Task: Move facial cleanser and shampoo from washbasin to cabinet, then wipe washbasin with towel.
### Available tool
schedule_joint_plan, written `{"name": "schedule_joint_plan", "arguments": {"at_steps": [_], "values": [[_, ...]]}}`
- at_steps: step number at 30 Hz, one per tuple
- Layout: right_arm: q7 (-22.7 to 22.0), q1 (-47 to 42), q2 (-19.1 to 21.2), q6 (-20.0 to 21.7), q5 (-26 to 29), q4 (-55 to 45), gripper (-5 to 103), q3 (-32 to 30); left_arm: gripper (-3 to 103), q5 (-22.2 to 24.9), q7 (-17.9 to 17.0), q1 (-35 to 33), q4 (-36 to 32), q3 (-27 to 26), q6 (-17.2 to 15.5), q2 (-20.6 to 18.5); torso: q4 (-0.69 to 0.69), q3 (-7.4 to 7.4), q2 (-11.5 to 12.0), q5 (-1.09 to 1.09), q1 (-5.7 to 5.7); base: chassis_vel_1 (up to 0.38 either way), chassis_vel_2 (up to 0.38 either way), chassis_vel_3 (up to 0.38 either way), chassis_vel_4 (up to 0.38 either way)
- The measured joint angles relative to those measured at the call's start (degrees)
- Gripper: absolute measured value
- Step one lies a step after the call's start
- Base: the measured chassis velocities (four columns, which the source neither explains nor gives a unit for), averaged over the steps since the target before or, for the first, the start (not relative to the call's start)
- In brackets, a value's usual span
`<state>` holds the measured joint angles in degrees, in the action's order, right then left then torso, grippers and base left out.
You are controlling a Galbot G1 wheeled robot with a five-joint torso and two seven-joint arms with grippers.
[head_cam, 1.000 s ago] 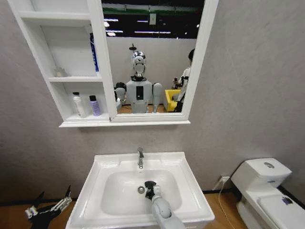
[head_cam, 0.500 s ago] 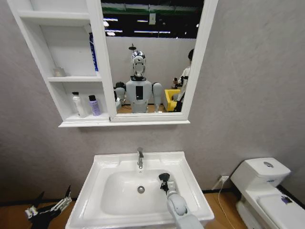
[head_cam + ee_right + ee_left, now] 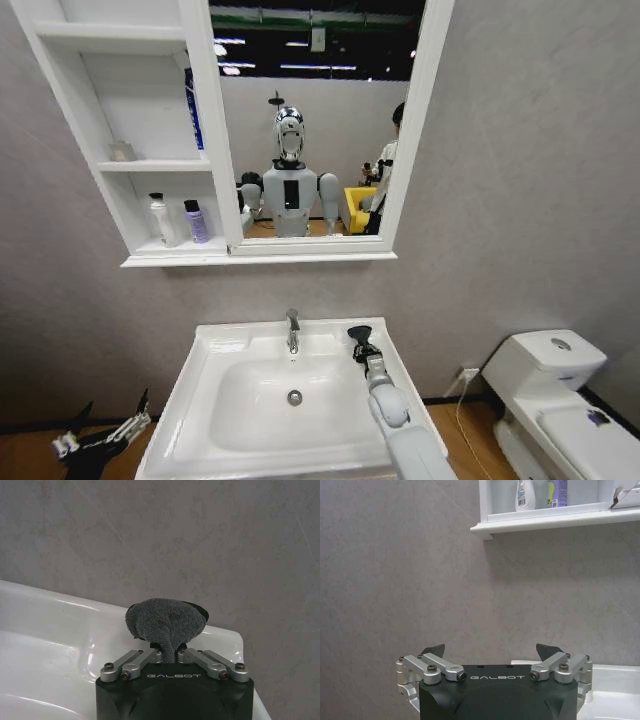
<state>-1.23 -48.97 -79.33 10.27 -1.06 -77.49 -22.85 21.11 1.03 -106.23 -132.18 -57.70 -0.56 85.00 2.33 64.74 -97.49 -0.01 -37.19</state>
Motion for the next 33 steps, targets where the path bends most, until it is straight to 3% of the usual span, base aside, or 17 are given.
{"name": "schedule_joint_plan", "arguments": {"at_steps": [2, 5, 8, 12, 13, 14, 17, 18, 20, 22, 28, 33], "values": [[1.8, 1.1, 0.3, -0.5, 0.8, 1.4, 5, -0.6, 100, 0.0, 0.0, 0.0, 0.0, 0.0, 0.0, 0.0, 0.00, 0.01, 0.0, 0.02, 0.00, 0.000, 0.000, 0.000, 0.000], [2.4, 2.5, 0.6, -0.5, 1.6, 2.8, 14, -1.2, 100, 0.0, 0.0, 0.0, 0.0, 0.0, 0.0, 0.0, -0.01, 0.00, 0.0, 0.01, 0.00, 0.000, 0.000, 0.000, 0.000], [0.9, 2.8, 0.5, 0.0, 1.5, 3.7, 30, -1.5, 100, 0.0, 0.0, 0.0, 0.0, 0.0, 0.0, 0.0, -0.01, 0.00, 0.0, 0.02, 0.00, 0.000, 0.000, 0.000, 0.000], [-0.6, 1.8, 0.5, 1.2, 1.2, 2.7, 35, -1.4, 100, 0.0, 0.0, 0.0, 0.0, 0.0, 0.0, 0.0, -0.01, 0.00, 0.0, 0.02, 0.00, 0.000, 0.000, 0.000, 0.000], [-1.3, 1.2, 0.5, 1.9, 1.2, 1.9, 46, -1.3, 100, 0.0, 0.0, 0.0, 0.0, 0.0, 0.0, 0.0, -0.01, 0.00, 0.0, 0.02, 0.00, 0.000, 0.000, 0.000, 0.000], [-1.3, 1.2, 0.5, 1.9, 1.2, 1.9, 46, -1.3, 100, 0.0, 0.0, 0.0, 0.0, 0.0, 0.0, 0.0, -0.01, 0.00, 0.0, 0.02, 0.00, 0.000, 0.000, 0.000, 0.000], [-2.2, 0.6, 0.6, 2.4, 1.2, 1.4, 63, -1.1, 100, 0.0, 0.0, 0.0, 0.0, 0.0, 0.0, 0.0, -0.01, 0.00, 0.0, 0.02, 0.00, 0.000, 0.000, 0.000, 0.000], [-2.2, 0.6, 0.6, 2.4, 1.2, 1.4, 63, -1.1, 100, 0.0, 0.0, 0.0, 0.0, 0.0, 0.0, 0.0, -0.01, 0.00, 0.0, 0.02, 0.00, 0.000, 0.000, 0.000, 0.000], [-2.5, 0.5, 0.8, 2.5, 1.2, 1.3, 73, -1.1, 100, 0.0, 0.0, 0.0, 0.0, 0.0, 0.0, 0.0, -0.01, 0.00, 0.0, 0.01, 0.00, 0.000, 0.000, 0.000, 0.000], [-2.6, 0.5, 0.9, 2.6, 1.3, 1.2, 73, -1.1, 100, 0.0, 0.0, 0.0, 0.0, 0.0, 0.0, 0.0, -0.01, 0.00, 0.0, 0.01, 0.00, 0.000, 0.000, 0.000, 0.000], [-3.1, -1.0, 1.4, 2.3, 1.6, -1.0, 99, -1.2, 100, 0.0, 0.0, 0.0, 0.0, 0.0, 0.0, 0.0, -0.01, 0.00, 0.0, 0.01, 0.00, 0.000, 0.000, 0.000, 0.000], [-3.3, -2.8, 1.7, 2.1, 1.8, -3.3, 100, -1.1, 100, 0.0, 0.0, 0.0, 0.0, 0.0, 0.0, 0.0, -0.01, 0.00, 0.0, 0.01, 0.00, 0.000, 0.000, 0.000, 0.000]]}}
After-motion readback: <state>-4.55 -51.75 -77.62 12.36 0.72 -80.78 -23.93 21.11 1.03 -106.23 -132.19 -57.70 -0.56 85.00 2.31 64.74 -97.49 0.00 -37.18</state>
